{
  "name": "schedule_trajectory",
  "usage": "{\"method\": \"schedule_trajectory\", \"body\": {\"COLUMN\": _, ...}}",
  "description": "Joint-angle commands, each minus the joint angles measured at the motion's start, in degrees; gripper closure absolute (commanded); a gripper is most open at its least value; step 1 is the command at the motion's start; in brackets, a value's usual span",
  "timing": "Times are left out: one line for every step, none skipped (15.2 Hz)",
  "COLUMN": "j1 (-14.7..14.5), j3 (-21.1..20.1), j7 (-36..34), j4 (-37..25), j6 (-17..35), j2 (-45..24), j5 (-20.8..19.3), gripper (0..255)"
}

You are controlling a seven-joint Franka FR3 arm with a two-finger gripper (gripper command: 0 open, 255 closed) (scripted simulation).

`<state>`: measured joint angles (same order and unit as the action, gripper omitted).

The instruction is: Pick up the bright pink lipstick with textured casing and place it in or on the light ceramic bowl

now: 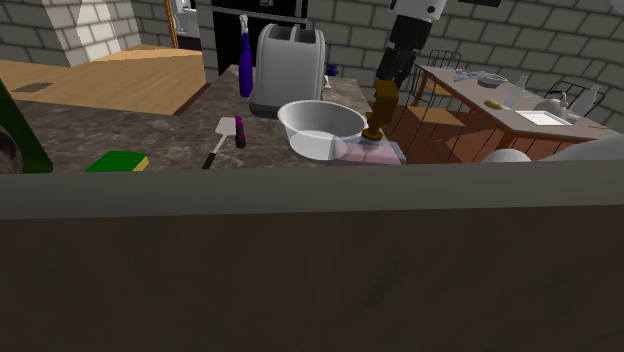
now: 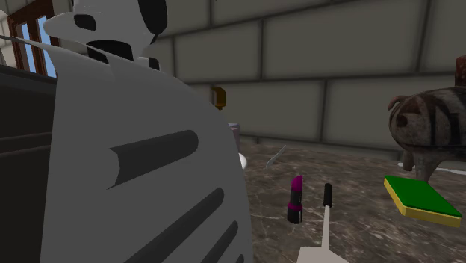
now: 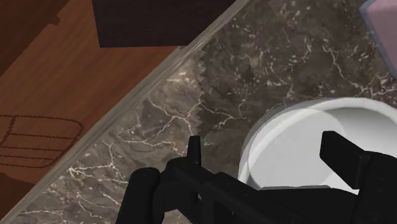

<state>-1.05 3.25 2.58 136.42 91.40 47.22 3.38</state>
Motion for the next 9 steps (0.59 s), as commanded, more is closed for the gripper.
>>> {"method": "schedule_trajectory", "body": {"j1": 0.00, "j3": 0.00, "j7": 0.00, "j4": 0.00, "j6": 0.00, "j2": 0.00, "j5": 0.00, "gripper": 0}}
{"method": "schedule_trajectory", "body": {"j1": -0.51, "j3": -0.96, "j7": -0.67, "j4": -1.27, "j6": 0.44, "j2": -2.11, "j5": 0.42, "gripper": 0}}
{"method": "schedule_trajectory", "body": {"j1": -0.99, "j3": -1.89, "j7": -1.33, "j4": -2.61, "j6": 0.84, "j2": -4.24, "j5": 0.80, "gripper": 0}}
{"method": "schedule_trajectory", "body": {"j1": -1.45, "j3": -2.81, "j7": -2.00, "j4": -4.01, "j6": 1.18, "j2": -6.39, "j5": 1.13, "gripper": 0}}
{"method": "schedule_trajectory", "body": {"j1": -1.86, "j3": -3.72, "j7": -2.65, "j4": -5.48, "j6": 1.47, "j2": -8.55, "j5": 1.41, "gripper": 0}}
{"method": "schedule_trajectory", "body": {"j1": -2.24, "j3": -4.61, "j7": -3.31, "j4": -7.00, "j6": 1.72, "j2": -10.73, "j5": 1.64, "gripper": 0}}
{"method": "schedule_trajectory", "body": {"j1": -2.61, "j3": -5.48, "j7": -3.97, "j4": -8.59, "j6": 1.90, "j2": -12.92, "j5": 1.82, "gripper": 0}}
{"method": "schedule_trajectory", "body": {"j1": -2.97, "j3": -6.34, "j7": -4.64, "j4": -10.24, "j6": 2.04, "j2": -15.12, "j5": 1.95, "gripper": 0}}
{"method": "schedule_trajectory", "body": {"j1": -3.30, "j3": -7.18, "j7": -5.32, "j4": -11.96, "j6": 2.12, "j2": -17.33, "j5": 2.03, "gripper": 0}}
